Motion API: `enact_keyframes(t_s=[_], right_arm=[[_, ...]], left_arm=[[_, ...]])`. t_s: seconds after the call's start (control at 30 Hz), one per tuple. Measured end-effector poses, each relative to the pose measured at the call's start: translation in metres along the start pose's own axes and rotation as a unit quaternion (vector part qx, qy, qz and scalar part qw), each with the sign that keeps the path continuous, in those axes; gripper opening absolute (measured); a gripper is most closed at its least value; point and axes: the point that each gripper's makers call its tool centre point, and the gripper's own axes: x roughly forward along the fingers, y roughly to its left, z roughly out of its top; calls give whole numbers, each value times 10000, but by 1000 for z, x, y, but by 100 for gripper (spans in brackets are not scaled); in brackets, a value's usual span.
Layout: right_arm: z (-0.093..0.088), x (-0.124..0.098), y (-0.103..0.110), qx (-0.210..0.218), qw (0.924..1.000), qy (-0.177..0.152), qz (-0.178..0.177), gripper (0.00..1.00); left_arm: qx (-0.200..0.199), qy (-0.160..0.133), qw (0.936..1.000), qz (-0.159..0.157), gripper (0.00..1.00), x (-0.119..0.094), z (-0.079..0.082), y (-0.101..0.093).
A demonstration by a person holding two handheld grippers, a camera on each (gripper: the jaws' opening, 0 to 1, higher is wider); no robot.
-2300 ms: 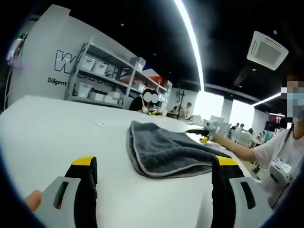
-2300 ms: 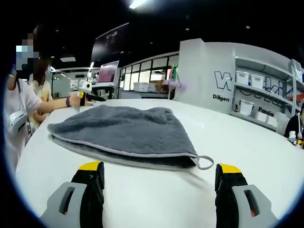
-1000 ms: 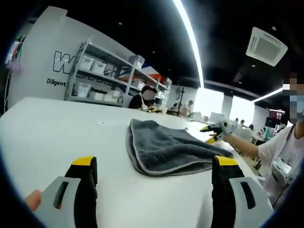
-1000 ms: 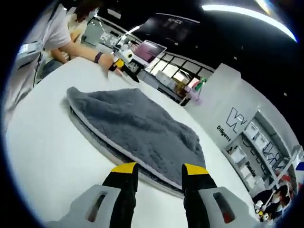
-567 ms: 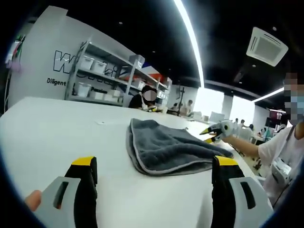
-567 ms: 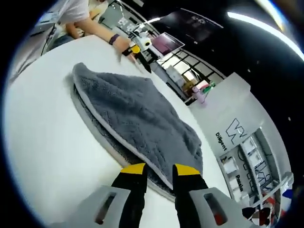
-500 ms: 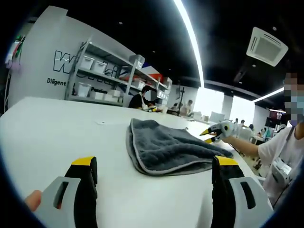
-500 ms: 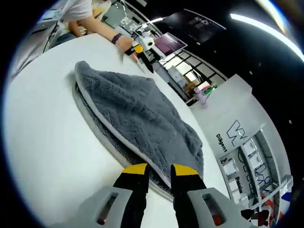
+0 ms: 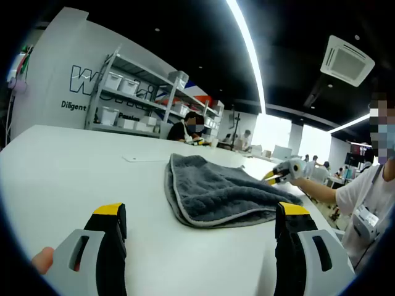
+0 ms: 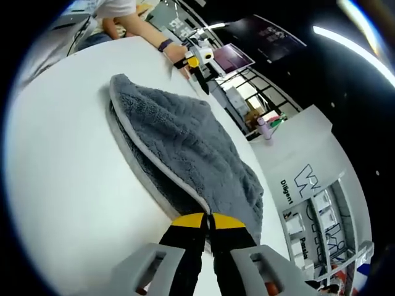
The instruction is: Fold the towel on the table until its edges align and the towel forms a compact rectangular stack.
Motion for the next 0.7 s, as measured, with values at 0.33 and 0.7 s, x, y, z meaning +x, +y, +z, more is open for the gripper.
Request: enact_keyframes(t_s=[0.33,0.7], right_arm=[[1,-15,-11,-109,9998,57,-173,0],[-16,-11,10,115,9997,200,125,0]], left_arm=[[12,9,10000,0,99,1,-1,-3],[15,28,10000,-1,99,1,-4,-7]])
